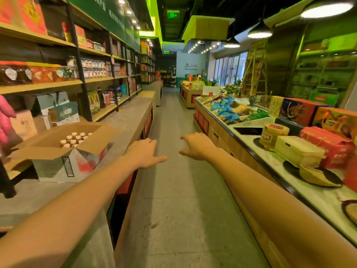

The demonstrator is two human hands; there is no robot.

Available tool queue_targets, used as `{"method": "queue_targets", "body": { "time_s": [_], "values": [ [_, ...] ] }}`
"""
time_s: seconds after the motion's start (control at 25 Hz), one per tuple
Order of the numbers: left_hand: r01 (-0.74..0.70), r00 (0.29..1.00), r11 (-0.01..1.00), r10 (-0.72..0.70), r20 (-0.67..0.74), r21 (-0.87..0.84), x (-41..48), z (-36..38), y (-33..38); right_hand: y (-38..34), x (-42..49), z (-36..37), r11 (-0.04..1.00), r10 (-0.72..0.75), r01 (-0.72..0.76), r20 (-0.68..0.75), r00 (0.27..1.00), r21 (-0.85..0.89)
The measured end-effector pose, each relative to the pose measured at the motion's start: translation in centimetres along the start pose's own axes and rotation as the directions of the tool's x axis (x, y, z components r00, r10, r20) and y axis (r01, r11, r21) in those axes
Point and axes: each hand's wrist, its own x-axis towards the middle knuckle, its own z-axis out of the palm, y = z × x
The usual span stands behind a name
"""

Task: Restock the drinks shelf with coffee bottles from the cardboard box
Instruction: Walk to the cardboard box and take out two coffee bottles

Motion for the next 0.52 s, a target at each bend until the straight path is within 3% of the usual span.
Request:
{"method": "queue_targets", "body": {
  "time_s": [0.24, 0.52],
  "values": [
    [0.107, 0.994, 0.992, -0.105, 0.036, -0.061, 15.2, 3.0, -5.2, 4.7, 17.2, 4.1, 0.997, -0.077, 0.077, 0.038, 0.996, 0.001],
    [0.233, 0.972, 0.965, -0.226, 0.07, -0.118, 28.1, 7.4, -15.5, 2.7, 35.6, 8.3, 0.972, -0.232, 0.233, -0.008, 0.973, 0.02]
  ]
}}
